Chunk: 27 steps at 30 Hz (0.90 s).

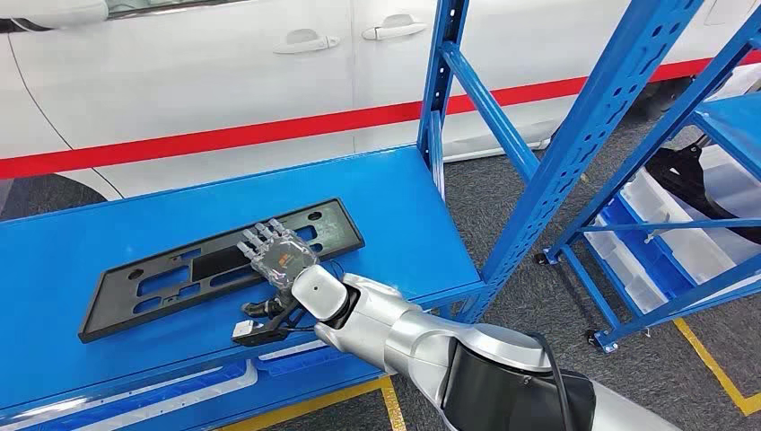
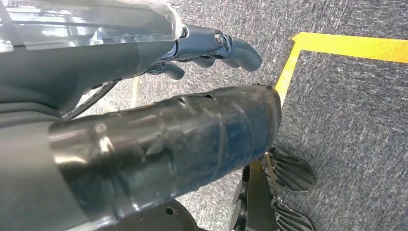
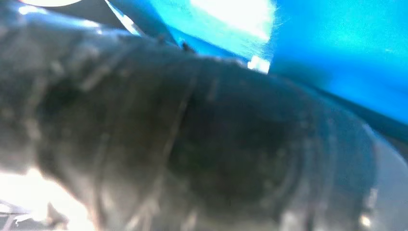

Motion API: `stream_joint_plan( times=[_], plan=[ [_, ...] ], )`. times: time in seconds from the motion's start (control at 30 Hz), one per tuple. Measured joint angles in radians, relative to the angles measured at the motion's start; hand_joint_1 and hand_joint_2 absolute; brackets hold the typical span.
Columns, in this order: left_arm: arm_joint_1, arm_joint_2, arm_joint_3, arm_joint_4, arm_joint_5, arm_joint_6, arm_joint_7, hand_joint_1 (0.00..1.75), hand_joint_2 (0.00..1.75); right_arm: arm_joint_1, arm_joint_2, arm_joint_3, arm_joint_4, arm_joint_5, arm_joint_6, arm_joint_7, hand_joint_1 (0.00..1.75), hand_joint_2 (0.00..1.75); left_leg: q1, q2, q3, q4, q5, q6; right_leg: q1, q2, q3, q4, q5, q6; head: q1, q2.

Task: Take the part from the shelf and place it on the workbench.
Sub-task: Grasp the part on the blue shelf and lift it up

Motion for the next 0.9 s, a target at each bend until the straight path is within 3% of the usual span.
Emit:
stream_joint_plan(
  times=[0.3, 0.43, 0.57, 0.7, 0.83, 0.9],
  plan=[
    [0.000, 0.000, 0.000, 0.000, 0.000, 0.000, 0.000, 0.00, 0.00, 0.000, 0.000, 0.000, -0.002, 0.000, 0.000, 0.000, 0.00, 0.00, 0.000, 0.000, 0.000, 0.000, 0.000, 0.000, 0.000, 0.000, 0.000, 0.000, 0.000, 0.000, 0.000, 0.000],
    [0.000, 0.000, 0.000, 0.000, -0.001, 0.001, 0.000, 0.00, 0.00, 0.000, 0.000, 0.000, -0.002, 0.001, -0.001, 0.000, 0.00, 1.75, 0.000, 0.000, 0.000, 0.000, 0.000, 0.000, 0.000, 0.000, 0.000, 0.000, 0.000, 0.000, 0.000, 0.000],
    [0.000, 0.000, 0.000, 0.000, -0.004, 0.002, -0.003, 0.00, 0.00, 0.000, 0.000, 0.000, -0.002, 0.001, -0.002, 0.000, 0.00, 0.00, 0.000, 0.000, 0.000, 0.000, 0.000, 0.000, 0.000, 0.000, 0.000, 0.000, 0.000, 0.000, 0.000, 0.000],
    [0.000, 0.000, 0.000, 0.000, -0.008, 0.002, -0.003, 0.00, 0.00, 0.000, 0.000, 0.000, -0.002, 0.001, -0.002, -0.004, 0.00, 0.00, 0.000, 0.000, 0.000, 0.000, 0.000, 0.000, 0.000, 0.000, 0.000, 0.000, 0.000, 0.000, 0.000, 0.000],
    [0.000, 0.000, 0.000, 0.000, -0.008, 0.000, -0.005, 0.00, 0.00, 0.001, 0.000, 0.000, -0.002, 0.003, -0.002, -0.007, 0.00, 1.75, 0.000, 0.000, 0.000, 0.000, 0.000, 0.000, 0.000, 0.000, 0.000, 0.000, 0.000, 0.000, 0.000, 0.000],
    [0.000, 0.000, 0.001, 0.000, -0.006, -0.006, -0.010, 0.00, 0.00, 0.001, 0.000, 0.000, -0.002, 0.006, -0.001, -0.008, 0.00, 1.75, -0.001, 0.000, 0.000, 0.001, 0.000, 0.000, -0.001, 0.000, 0.000, 0.000, 0.001, 0.001, 0.000, 0.000]
  ],
)
